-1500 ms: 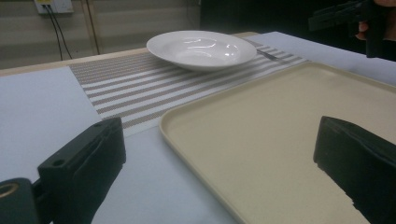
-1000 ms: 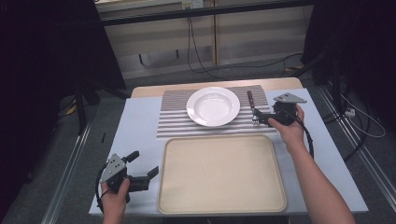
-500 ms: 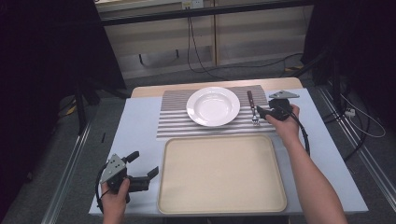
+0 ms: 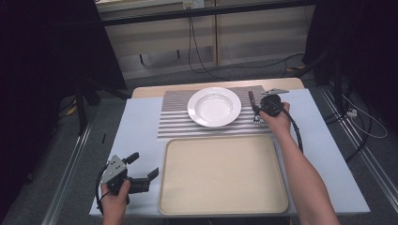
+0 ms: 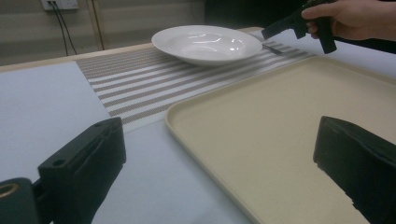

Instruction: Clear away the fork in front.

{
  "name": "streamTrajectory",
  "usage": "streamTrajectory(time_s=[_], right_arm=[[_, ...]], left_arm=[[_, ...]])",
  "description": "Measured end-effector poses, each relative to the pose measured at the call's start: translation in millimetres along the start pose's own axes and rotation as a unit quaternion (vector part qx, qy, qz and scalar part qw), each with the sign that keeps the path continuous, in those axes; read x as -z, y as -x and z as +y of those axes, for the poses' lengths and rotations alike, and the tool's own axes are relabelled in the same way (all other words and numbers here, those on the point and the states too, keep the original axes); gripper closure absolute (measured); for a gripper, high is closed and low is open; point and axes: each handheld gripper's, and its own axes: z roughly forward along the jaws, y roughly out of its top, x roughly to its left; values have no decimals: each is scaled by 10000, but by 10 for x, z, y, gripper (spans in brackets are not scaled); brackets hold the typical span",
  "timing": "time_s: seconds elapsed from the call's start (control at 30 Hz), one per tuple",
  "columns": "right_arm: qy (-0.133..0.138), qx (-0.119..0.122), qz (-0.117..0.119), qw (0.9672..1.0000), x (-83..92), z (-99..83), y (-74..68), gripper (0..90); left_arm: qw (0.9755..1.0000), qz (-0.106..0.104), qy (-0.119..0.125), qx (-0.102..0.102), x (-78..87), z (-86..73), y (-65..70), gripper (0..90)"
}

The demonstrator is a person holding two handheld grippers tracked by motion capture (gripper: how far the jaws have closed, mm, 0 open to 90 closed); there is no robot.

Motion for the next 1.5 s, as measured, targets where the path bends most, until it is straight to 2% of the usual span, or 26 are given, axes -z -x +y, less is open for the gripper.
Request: streamTrajectory(time_s=[0.07,0.2,0.37,0.4,0.43,0.5,0.57,0.6,0.77,0.9,0.93,1.1,1.2,1.4,1.5], right_arm=[[-157,88,-33,9998,-91,27,-8,638],[-174,-86,3,9998,-180,38,-12,631],[-267,-128,-20,9996,-283,61,-43,642],[-393,-137,-239,9988,-323,60,-41,698],[-393,-137,-239,9988,-323,60,-41,698],[-356,-368,-155,9986,-349,63,-13,752],[-381,-355,-153,9985,-348,67,-10,768],[-516,-342,-140,9980,-317,79,-1,786],[-650,-326,-1,9974,-224,43,46,790],[-760,-298,104,9966,-86,-30,83,791],[-796,-266,152,9964,-8,-78,92,791],[-920,-134,247,9954,154,-164,102,791],[-966,-109,399,9945,306,-263,133,790],[-1110,115,427,9928,515,-380,114,790],[-1133,82,446,9925,563,-411,116,790]], left_arm=[[10000,18,-2,-3,-1,1,2,26],[10000,15,-44,-40,-9,-3,3,26],[10000,27,-47,-37,-11,-5,-5,26],[10000,46,-47,-50,-3,-2,-9,26],[10000,46,-47,-50,-3,-2,-9,26],[9999,99,-33,-57,20,-1,-19,26],[9999,102,-22,-48,25,-3,-24,26],[9999,112,-19,-39,31,-7,-32,26],[9999,106,-20,-25,43,-13,-48,26],[9999,117,21,-1,55,-11,-51,26],[9999,108,30,26,54,-10,-49,26],[10000,64,-2,-11,38,-10,-43,26],[10000,82,23,-1,46,-6,-41,26],[10000,95,25,2,42,-10,-56,26],[9999,94,28,21,39,-12,-56,26]])
